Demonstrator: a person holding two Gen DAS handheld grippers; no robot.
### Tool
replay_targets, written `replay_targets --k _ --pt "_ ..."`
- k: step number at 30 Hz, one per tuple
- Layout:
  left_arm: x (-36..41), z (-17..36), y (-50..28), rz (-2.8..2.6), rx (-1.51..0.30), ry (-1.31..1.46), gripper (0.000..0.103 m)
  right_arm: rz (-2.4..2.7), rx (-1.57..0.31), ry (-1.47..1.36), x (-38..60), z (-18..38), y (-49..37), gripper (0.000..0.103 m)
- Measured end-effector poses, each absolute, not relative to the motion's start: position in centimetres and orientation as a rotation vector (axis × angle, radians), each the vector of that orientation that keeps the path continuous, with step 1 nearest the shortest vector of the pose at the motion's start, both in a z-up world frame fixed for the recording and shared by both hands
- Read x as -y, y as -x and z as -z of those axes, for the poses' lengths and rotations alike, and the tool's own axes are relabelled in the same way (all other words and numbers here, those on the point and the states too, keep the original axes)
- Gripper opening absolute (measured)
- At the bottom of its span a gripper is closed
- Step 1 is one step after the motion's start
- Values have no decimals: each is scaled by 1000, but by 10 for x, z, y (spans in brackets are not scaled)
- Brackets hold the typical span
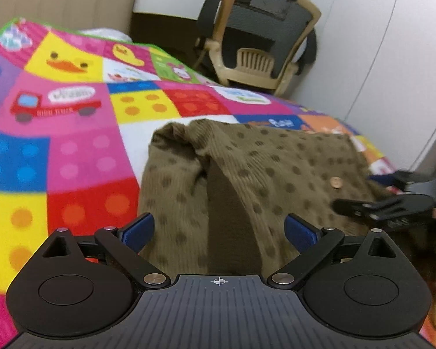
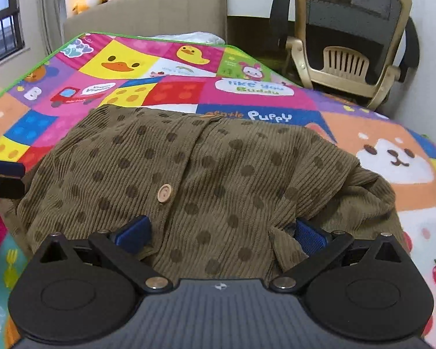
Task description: Fold clothes
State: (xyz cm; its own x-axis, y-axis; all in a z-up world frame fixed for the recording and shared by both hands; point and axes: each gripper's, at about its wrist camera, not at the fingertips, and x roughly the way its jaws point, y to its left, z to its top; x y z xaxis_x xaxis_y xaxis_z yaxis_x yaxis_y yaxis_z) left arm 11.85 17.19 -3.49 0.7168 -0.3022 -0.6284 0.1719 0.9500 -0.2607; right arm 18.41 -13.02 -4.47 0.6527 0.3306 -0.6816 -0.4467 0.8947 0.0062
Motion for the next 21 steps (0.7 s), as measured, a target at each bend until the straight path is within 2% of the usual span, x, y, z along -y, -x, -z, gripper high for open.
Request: replay_targets --k 3,4,5,6,7,8,9,11,14,21 --pt "-177 38 -115 254 -740 214 98 -440 -687 205 134 39 -175 103" --pt "-178 40 -116 245 -746 217 95 -433 -660 224 135 36 -171 103" --pt "-178 43 -118 242 -753 225 86 -425 -622 242 137 30 -164 103" --pt "-178 45 -119 239 -758 230 81 -416 -580 260 138 24 -157 103" --pt "-177 46 -120 234 -749 228 79 -433 -544 269 138 17 -148 103" --pt "-177 46 -120 240 -744 230 68 -457 -509 276 137 10 -140 103" --pt "-176 46 -121 246 -740 234 62 -480 -474 283 136 3 -131 103" --pt "-178 46 -123 265 -732 266 36 -575 -443 307 125 -6 -115 103" --pt "-183 38 -127 288 -710 341 19 -708 -448 376 83 -2 -99 103" --pt "-185 20 -139 347 -708 435 17 -773 -370 669 -30 42 -84 103"
